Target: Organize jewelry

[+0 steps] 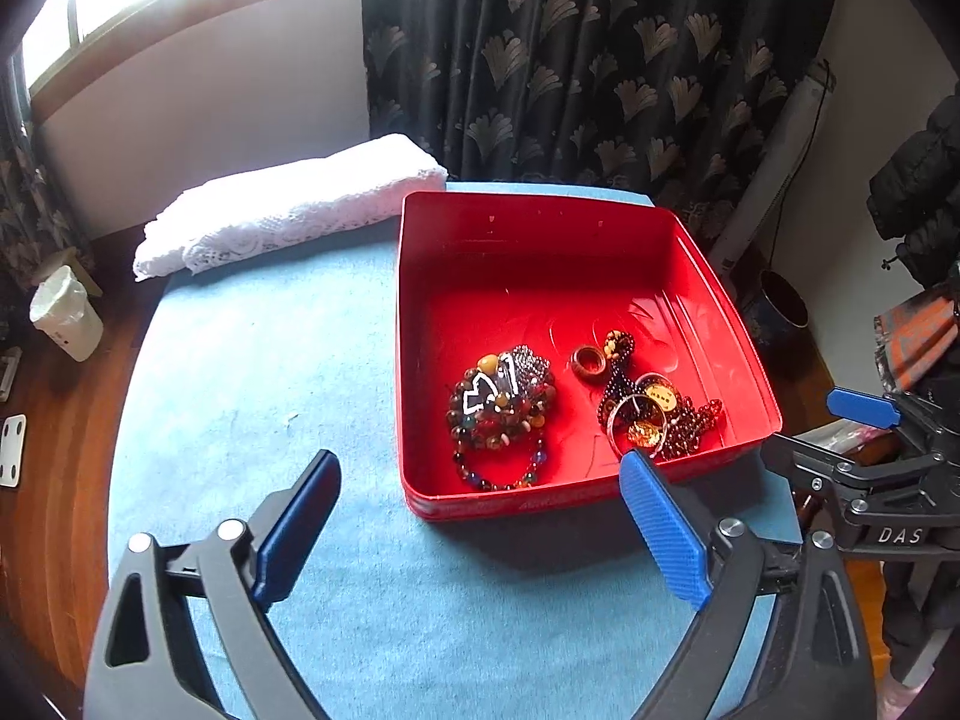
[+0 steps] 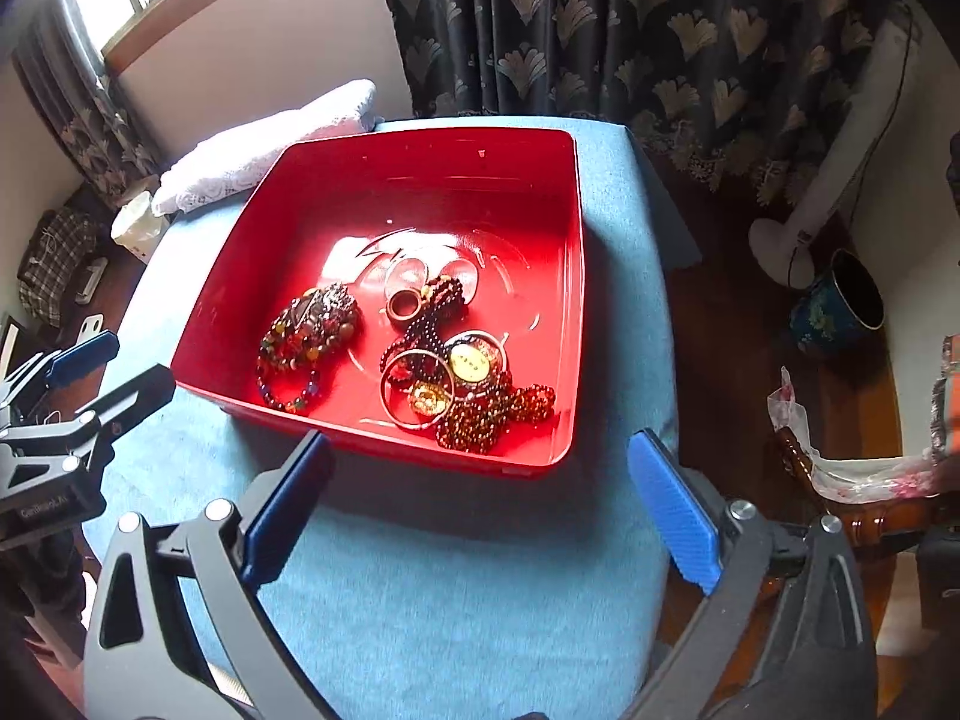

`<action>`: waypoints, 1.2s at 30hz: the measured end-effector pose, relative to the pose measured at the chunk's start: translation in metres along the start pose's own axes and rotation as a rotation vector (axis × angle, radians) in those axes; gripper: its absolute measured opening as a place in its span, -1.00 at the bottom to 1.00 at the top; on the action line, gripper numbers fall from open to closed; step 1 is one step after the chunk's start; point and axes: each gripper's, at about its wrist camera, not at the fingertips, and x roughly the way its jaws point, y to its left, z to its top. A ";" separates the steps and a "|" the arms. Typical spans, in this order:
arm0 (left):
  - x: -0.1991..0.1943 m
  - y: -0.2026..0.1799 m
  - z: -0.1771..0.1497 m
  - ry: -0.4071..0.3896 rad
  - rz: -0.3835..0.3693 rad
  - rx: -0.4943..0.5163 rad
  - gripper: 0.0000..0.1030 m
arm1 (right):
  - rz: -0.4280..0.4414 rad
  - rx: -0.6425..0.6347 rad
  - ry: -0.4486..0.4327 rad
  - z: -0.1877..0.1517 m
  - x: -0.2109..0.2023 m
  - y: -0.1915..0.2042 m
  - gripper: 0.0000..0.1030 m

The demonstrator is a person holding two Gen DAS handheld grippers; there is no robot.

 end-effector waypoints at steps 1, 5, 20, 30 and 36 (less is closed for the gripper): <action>-0.001 0.000 -0.002 0.006 0.003 0.000 0.79 | 0.001 0.001 0.006 -0.002 0.000 0.000 0.87; -0.003 0.001 -0.008 0.022 0.005 0.000 0.79 | 0.006 -0.005 0.013 -0.006 -0.002 0.002 0.87; 0.004 0.005 -0.025 0.081 0.024 -0.010 0.79 | 0.032 -0.006 0.047 -0.021 0.002 0.007 0.87; 0.006 0.004 -0.024 0.085 0.020 -0.016 0.79 | 0.028 -0.002 0.050 -0.021 0.004 0.004 0.87; 0.006 0.004 -0.024 0.086 0.020 -0.021 0.79 | 0.032 0.002 0.052 -0.020 0.004 0.004 0.87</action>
